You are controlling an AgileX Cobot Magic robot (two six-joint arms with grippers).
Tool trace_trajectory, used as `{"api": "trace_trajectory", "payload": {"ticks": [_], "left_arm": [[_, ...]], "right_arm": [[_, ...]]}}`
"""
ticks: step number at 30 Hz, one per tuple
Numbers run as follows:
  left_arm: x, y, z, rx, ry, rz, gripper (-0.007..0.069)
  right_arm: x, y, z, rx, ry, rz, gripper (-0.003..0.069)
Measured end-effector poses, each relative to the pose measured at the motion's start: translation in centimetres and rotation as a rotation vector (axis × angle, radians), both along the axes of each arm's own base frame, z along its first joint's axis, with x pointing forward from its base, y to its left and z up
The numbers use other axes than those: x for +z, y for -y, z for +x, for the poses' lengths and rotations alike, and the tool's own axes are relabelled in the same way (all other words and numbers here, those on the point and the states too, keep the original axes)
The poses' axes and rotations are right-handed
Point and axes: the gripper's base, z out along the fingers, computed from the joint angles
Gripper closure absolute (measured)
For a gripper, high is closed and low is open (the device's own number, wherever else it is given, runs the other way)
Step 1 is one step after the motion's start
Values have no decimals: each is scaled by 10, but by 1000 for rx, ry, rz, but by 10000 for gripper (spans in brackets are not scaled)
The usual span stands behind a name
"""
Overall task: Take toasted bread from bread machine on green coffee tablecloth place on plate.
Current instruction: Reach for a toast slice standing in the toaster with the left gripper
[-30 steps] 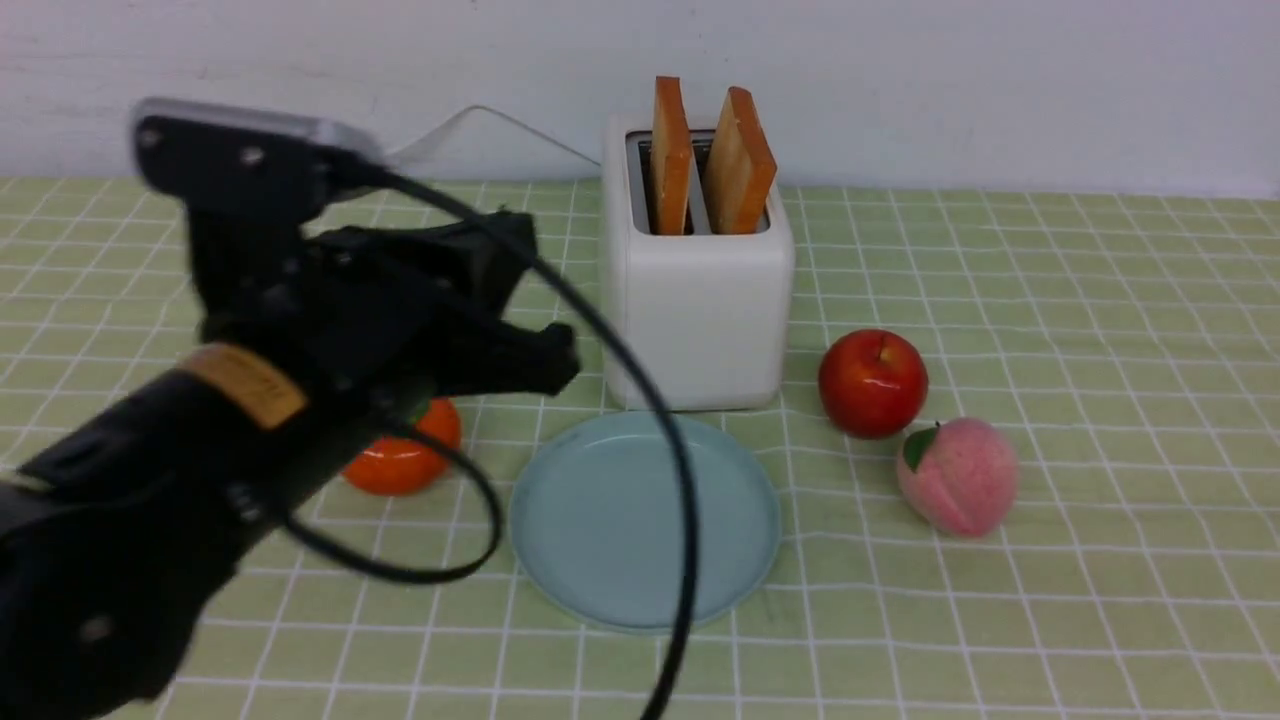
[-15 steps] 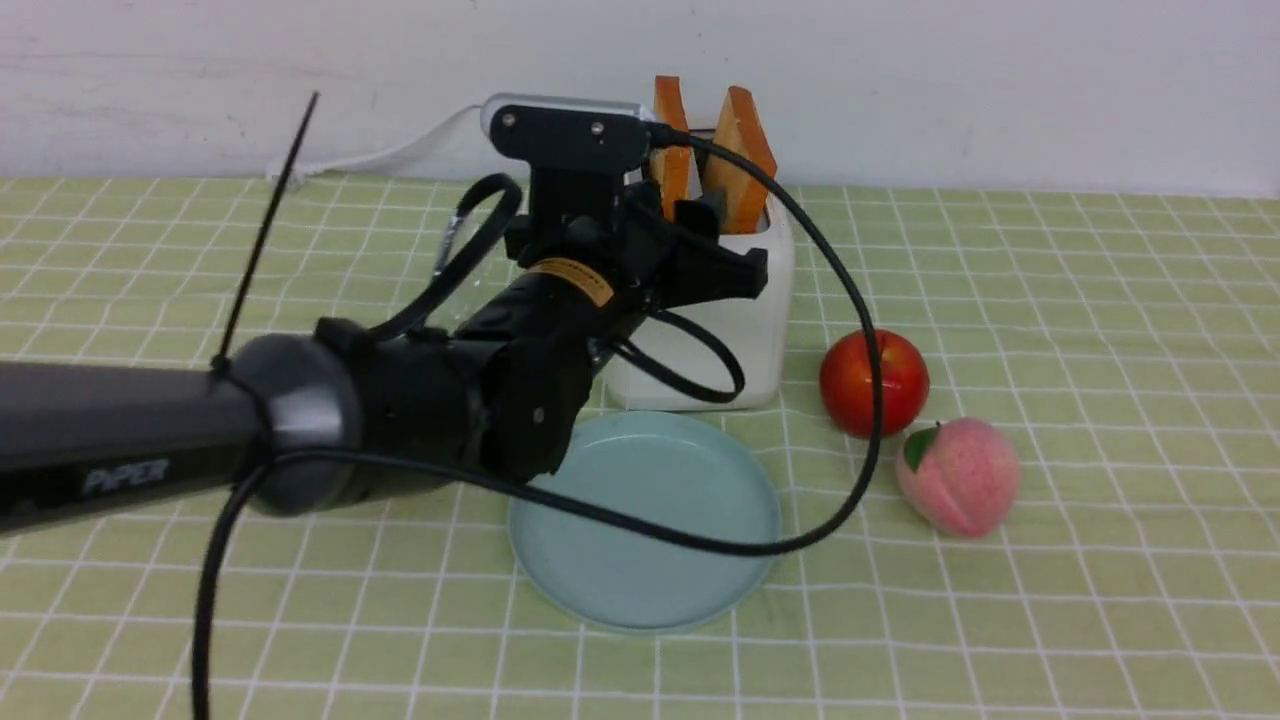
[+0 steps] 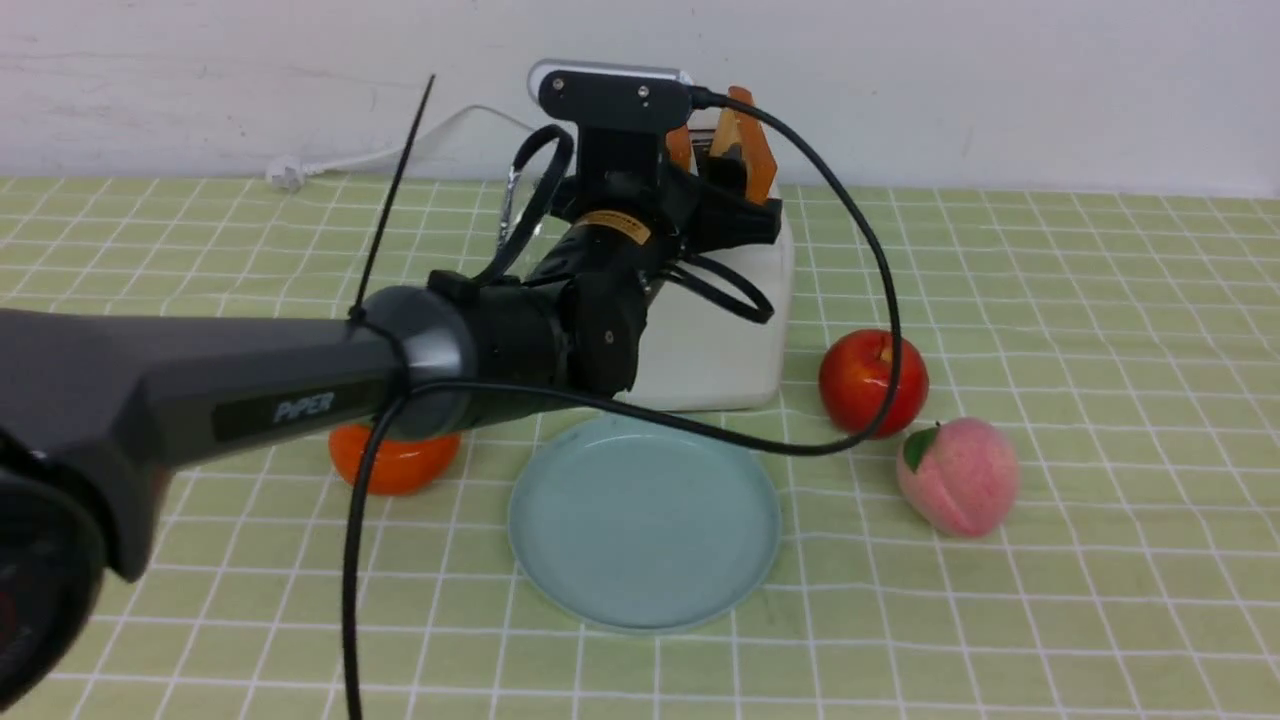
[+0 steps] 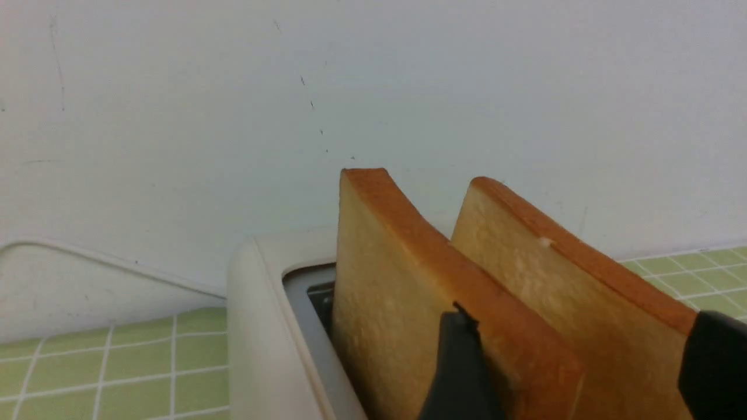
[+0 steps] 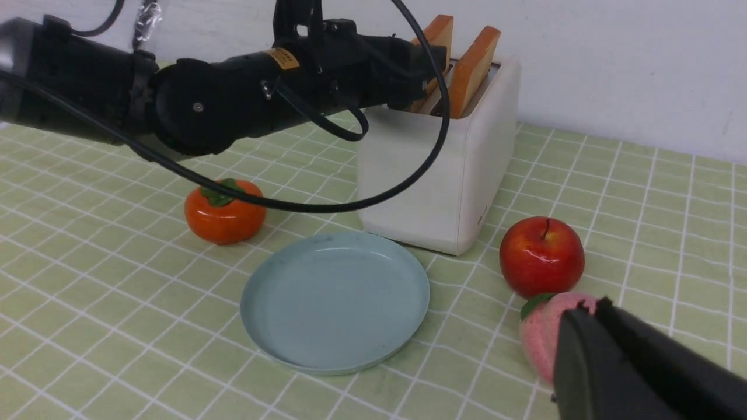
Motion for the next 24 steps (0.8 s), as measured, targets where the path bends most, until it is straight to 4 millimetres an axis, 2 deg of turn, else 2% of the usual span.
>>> {"api": "trace_trajectory", "payload": {"ticks": [6,9,10,12,13,14,16,21,24], "left_arm": [[-13,-1,14,43,-21,37,216],[-11,-4,18,59,-22,23,298],[-10,-4,18,59,-20,22,304],[-8,-4,19,62,-14,16,389],[-7,-4,19,62,-13,15,396],[-7,-4,19,63,-12,15,464],[-7,-4,19,64,-10,16,517],[-7,-4,19,68,-1,44,517],[6,-6,16,71,28,68,517]], "right_arm": [[0,0,0,0,0,1,655],[0,0,0,1,0,2,654],[0,0,0,1,0,2,654],[0,0,0,2,3,-5,652],[0,0,0,3,4,-6,651],[0,0,0,4,8,-13,650],[0,-1,0,8,8,-5,648],[1,-2,-1,16,8,16,646],[2,-2,-1,20,14,10,645]]}}
